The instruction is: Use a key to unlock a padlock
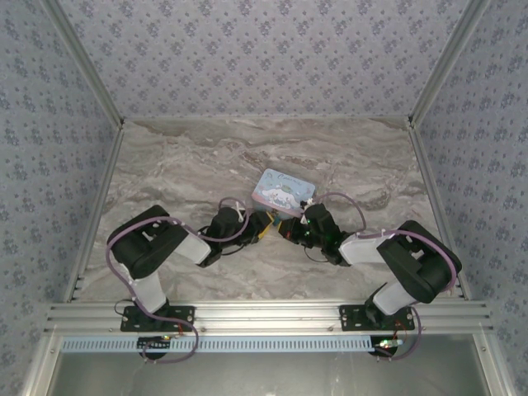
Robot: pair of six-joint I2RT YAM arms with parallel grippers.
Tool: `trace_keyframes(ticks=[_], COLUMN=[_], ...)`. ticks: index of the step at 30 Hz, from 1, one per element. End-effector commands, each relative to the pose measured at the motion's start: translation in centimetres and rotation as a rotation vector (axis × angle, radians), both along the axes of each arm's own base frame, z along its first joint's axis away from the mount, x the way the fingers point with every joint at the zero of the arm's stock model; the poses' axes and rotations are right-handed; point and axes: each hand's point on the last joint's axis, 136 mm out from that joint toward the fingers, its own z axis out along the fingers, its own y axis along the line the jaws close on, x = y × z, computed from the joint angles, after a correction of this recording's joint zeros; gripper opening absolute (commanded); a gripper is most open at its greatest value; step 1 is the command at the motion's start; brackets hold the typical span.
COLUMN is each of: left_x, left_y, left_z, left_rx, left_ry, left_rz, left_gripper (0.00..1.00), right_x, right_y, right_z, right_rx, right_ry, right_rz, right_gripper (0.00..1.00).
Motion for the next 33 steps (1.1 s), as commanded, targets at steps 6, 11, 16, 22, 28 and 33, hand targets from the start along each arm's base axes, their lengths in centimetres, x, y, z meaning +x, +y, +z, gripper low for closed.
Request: trace_keyframes(ticks=[6, 11, 16, 22, 28, 33], left_x=[0.5, 0.6, 0.8, 1.0, 1.2, 1.2], left_y=[-2.2, -2.1, -2.2, -2.3, -2.2, -2.1], left_z=[1.3, 0.9, 0.8, 0.5, 0.6, 0.4], left_rx=[-0.088, -0.093, -0.113, -0.119, -0.126, -0.119], left_ry=[-0.040, -0.030, -0.025, -0.016, -0.023, -0.020], left_rz=[-0.020, -0.001, 0.007, 0.021, 0.030, 0.037], left_gripper=[0.37, 0.35, 0.31, 0.30, 0.26, 0.20], right_x=[0.2, 0.2, 0.3, 0.2, 0.4, 0.3], right_y=[0.4, 0.4, 0.6, 0.6, 0.6, 0.4], right_z=[0.4, 0.5, 0.6, 0.6, 0.9, 1.2], right_rx=[0.019, 0.025, 0.030, 0.041, 0.058, 0.062], right_ry=[0.028, 0.031, 0.034, 0.041, 0.044, 0.040], right_rz=[-0.014, -0.018, -0.016, -0.022, -0.032, -0.043], right_gripper=[0.00, 0.00, 0.00, 0.00, 0.00, 0.00])
